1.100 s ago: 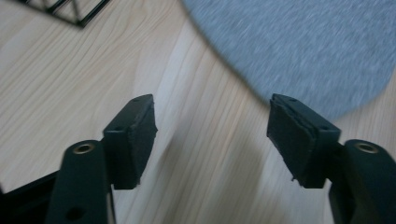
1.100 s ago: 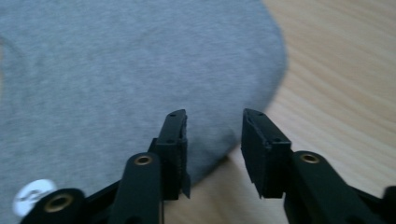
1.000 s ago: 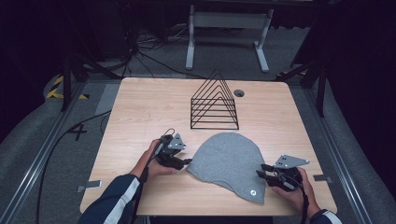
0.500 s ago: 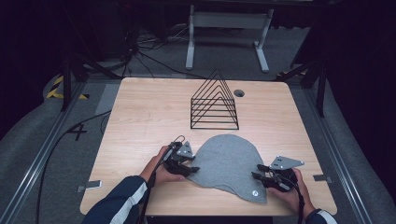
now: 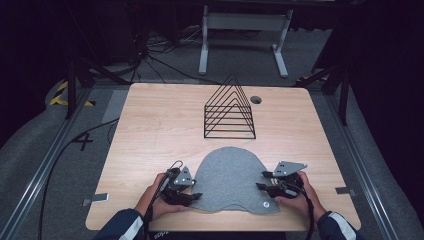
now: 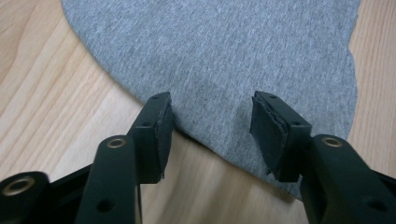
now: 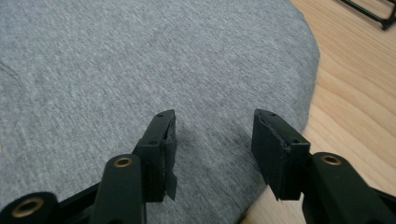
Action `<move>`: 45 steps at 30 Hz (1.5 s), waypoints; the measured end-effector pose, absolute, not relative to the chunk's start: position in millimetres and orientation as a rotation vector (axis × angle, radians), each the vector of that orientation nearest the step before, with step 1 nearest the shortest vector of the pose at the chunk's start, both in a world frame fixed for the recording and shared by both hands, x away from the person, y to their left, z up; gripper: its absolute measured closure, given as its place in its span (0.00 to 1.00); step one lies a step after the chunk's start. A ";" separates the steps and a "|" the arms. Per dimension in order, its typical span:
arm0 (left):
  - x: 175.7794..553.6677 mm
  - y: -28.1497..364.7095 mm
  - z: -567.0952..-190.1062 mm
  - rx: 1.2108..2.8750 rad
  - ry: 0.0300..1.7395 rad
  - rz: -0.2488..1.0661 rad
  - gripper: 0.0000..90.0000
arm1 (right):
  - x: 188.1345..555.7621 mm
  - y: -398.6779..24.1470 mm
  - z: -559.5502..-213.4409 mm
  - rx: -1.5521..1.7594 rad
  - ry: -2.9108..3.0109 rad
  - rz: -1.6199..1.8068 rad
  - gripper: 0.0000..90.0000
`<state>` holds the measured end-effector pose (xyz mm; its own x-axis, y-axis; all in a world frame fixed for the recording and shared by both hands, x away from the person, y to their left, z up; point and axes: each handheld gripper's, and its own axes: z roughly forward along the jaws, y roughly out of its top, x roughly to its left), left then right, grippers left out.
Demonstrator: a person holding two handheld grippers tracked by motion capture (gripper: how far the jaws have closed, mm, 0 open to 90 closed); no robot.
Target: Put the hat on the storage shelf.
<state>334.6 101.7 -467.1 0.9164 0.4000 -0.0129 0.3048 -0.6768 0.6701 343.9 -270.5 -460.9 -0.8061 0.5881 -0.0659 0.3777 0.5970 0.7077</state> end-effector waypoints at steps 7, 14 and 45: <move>355.3 107.7 -461.6 2.303 0.631 0.218 0.35 | 356.0 -263.7 -449.3 0.799 2.503 1.040 0.51; 390.2 97.7 -461.2 2.286 0.674 0.154 0.27 | 376.6 -258.5 -446.5 0.881 2.522 0.975 0.41; 393.5 71.1 -463.8 2.324 0.653 0.170 0.63 | 382.9 -236.8 -452.6 0.931 2.615 0.954 0.76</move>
<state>393.5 71.1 -463.8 0.8640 0.4999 -0.0603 0.4071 -0.6230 0.6679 382.9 -236.8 -452.6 -0.7795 0.6261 0.0211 0.4926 0.5918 0.6381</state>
